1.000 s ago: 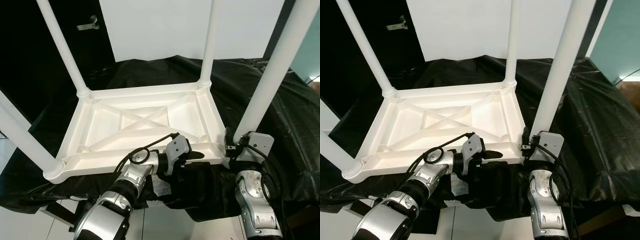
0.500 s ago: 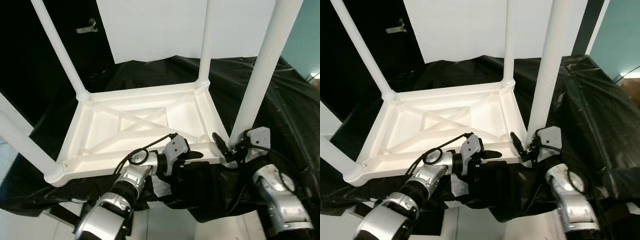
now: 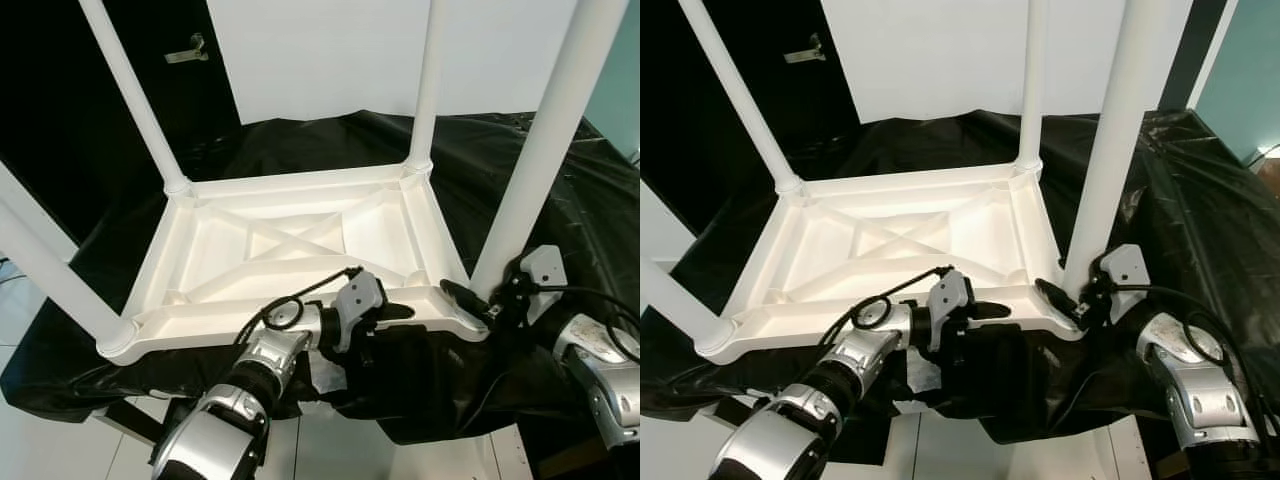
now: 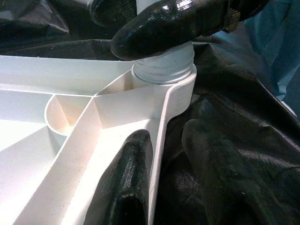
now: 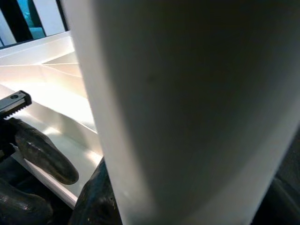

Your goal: Building children table

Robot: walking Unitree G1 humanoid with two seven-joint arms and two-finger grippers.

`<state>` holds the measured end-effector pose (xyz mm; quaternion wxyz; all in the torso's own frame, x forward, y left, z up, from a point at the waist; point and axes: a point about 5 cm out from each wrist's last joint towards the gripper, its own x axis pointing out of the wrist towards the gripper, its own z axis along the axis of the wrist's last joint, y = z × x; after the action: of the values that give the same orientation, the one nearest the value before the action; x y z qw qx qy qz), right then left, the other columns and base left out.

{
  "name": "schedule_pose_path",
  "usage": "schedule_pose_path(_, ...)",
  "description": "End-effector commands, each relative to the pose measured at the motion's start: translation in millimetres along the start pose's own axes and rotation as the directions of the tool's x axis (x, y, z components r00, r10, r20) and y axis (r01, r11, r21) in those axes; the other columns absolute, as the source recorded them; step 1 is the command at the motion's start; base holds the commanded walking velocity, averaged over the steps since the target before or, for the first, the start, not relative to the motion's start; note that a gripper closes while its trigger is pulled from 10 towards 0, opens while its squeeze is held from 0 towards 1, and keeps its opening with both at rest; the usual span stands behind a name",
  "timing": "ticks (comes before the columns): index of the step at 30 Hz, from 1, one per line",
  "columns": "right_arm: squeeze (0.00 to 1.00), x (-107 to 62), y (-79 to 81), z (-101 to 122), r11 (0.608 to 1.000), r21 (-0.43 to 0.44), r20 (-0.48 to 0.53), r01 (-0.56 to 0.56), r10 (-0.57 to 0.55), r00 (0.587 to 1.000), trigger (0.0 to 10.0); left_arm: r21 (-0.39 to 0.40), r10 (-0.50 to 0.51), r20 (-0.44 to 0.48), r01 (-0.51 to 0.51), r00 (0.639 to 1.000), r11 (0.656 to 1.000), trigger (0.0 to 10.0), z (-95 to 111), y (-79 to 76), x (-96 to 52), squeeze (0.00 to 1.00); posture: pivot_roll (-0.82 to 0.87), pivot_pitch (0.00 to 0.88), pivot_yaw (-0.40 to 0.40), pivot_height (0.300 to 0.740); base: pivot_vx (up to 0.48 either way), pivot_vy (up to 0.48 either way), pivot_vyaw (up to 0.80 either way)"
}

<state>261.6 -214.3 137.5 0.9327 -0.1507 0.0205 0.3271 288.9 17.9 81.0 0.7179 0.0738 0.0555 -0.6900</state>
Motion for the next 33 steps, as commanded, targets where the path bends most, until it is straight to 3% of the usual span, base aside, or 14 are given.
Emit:
schedule_pose_path(1,0.0,2.5,6.1,-8.6,0.998,-0.015,-0.061,-0.058,0.057,0.997,0.0,-0.124,-0.123,-0.141,0.106,0.982,0.987,10.0,-36.8,-23.2,-2.1,0.0,-0.16,0.0,0.072,0.74,0.0,0.0,0.0)
schedule_pose_path(6,0.0,2.9,5.9,-10.6,0.999,0.001,-0.061,-0.036,0.036,0.997,0.0,-0.124,-0.121,-0.142,0.104,0.982,0.987,10.0,-37.2,-23.2,-2.7,0.0,-0.16,0.0,0.072,0.74,0.0,0.0,0.0)
schedule_pose_path(9,0.0,8.7,4.8,-8.9,0.992,0.068,0.006,0.103,-0.104,0.995,0.0,-0.125,-0.119,-0.141,0.101,0.983,0.987,10.0,-37.3,-23.3,-2.8,0.0,-0.16,0.0,0.072,0.74,0.0,0.0,0.0)
schedule_pose_path(11,0.0,14.7,4.1,-8.9,0.936,0.16,0.056,0.314,-0.327,0.944,0.0,-0.127,-0.117,-0.14,0.1,0.983,0.987,10.0,-37.6,-23.5,-2.8,0.0,-0.16,0.0,0.069,0.74,0.0,0.0,0.0)
schedule_pose_path(12,0.0,15.3,8.4,-13.0,0.87,0.212,0.05,0.445,-0.464,0.884,0.0,-0.128,-0.118,-0.139,0.1,0.983,0.987,10.0,-37.9,-24.0,-2.5,0.0,-0.15,0.0,0.067,0.74,0.0,0.0,0.0)
schedule_pose_path(13,0.0,15.3,8.4,-13.0,0.87,0.212,0.05,0.445,-0.464,0.884,0.0,-0.128,-0.118,-0.139,0.1,0.983,0.987,10.0,-37.9,-24.0,-2.5,0.0,-0.15,0.0,0.067,0.74,0.0,0.0,0.0)
schedule_pose_path(14,0.0,14.6,25.7,-22.1,0.769,0.265,0.006,0.582,-0.605,0.797,0.0,-0.128,-0.118,-0.137,0.1,0.984,0.987,10.0,-38.0,-24.6,-1.9,0.0,-0.15,0.0,0.066,0.74,0.0,0.0,0.0)
schedule_pose_path(17,0.0,15.8,45.6,-27.5,0.719,0.297,-0.034,0.628,-0.649,0.76,0.0,-0.128,-0.116,-0.134,0.098,0.984,0.987,10.0,-37.4,-24.4,-1.3,0.0,-0.15,0.0,0.066,0.74,0.0,0.0,0.0)
schedule_pose_path(21,0.0,16.1,49.7,-28.4,0.68,0.312,-0.052,0.664,-0.685,0.727,0.0,-0.127,-0.115,-0.133,0.098,0.984,0.987,10.0,-37.4,-24.4,-1.4,0.0,-0.14,0.0,0.065,0.74,0.0,0.0,0.0)
schedule_pose_path(25,0.0,22.4,41.6,-21.2,0.534,0.412,-0.058,0.738,-0.793,0.606,0.0,-0.132,-0.11,-0.136,0.092,0.985,0.987,10.0,-38.7,-24.5,-2.7,0.0,-0.14,0.0,0.062,0.74,0.0,0.0,0.0)
schedule_pose_path(28,0.0,27.2,44.2,-18.5,0.553,0.402,-0.048,0.73,-0.784,0.619,0.0,-0.133,-0.111,-0.135,0.093,0.985,0.987,10.0,-38.7,-25.0,-2.0,0.0,-0.14,0.0,0.062,0.74,0.0,0.0,0.0)
schedule_pose_path(31,0.0,34.2,51.3,-15.7,0.63,0.366,-0.018,0.685,-0.731,0.682,0.0,-0.129,-0.109,-0.135,0.092,0.985,0.987,10.0,-38.0,-24.1,-2.2,0.0,-0.14,0.0,0.06,0.74,0.0,0.0,0.0)
schedule_pose_path(32,0.16,39.6,56.7,-11.6,0.68,0.365,0.011,0.636,-0.686,0.728,5.5,-0.128,-0.108,-0.135,0.091,0.985,0.988,10.0,-37.6,-23.6,-2.5,0.0,-0.13,0.0,0.06,0.74,0.0,0.0,0.0)
schedule_pose_path(33,0.16,43.1,60.6,-8.7,0.712,0.366,0.031,0.599,-0.653,0.757,5.5,-0.127,-0.107,-0.135,0.09,0.985,0.988,10.0,-37.4,-23.3,-2.8,0.0,-0.13,0.0,0.06,0.74,0.0,0.0,0.0)
